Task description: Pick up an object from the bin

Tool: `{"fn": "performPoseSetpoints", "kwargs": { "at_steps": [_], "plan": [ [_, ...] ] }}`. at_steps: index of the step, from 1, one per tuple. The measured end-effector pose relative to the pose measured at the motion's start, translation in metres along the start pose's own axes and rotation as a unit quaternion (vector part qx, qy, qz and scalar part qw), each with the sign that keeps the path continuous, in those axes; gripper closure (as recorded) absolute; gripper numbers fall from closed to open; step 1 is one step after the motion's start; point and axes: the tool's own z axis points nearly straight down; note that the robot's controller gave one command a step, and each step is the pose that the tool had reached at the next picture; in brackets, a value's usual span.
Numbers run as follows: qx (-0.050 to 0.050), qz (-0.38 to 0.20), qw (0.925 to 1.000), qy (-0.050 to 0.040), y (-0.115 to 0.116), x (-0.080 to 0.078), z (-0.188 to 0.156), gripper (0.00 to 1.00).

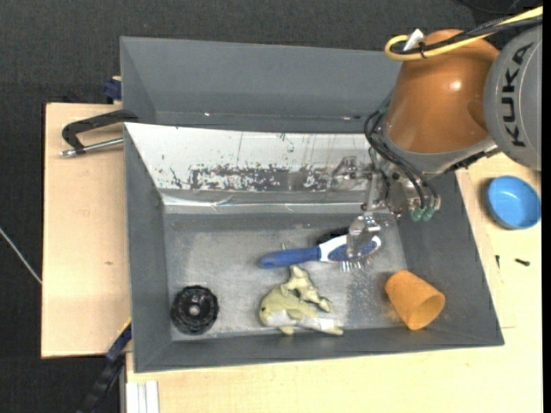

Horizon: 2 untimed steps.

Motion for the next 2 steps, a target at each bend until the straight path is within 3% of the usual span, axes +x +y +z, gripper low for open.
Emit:
{"fn": "performPoseSetpoints", "kwargs": {
  "at_steps": [1,2],
  "plan": [
    [0.000,0.026,0.9997,0.0018,-0.0173,-0.0273,0.1417,0.00],
    [0.000,0.025,0.9997,-0.0041,-0.0173,-0.0299,0.1380,1.00]
  ]
}}
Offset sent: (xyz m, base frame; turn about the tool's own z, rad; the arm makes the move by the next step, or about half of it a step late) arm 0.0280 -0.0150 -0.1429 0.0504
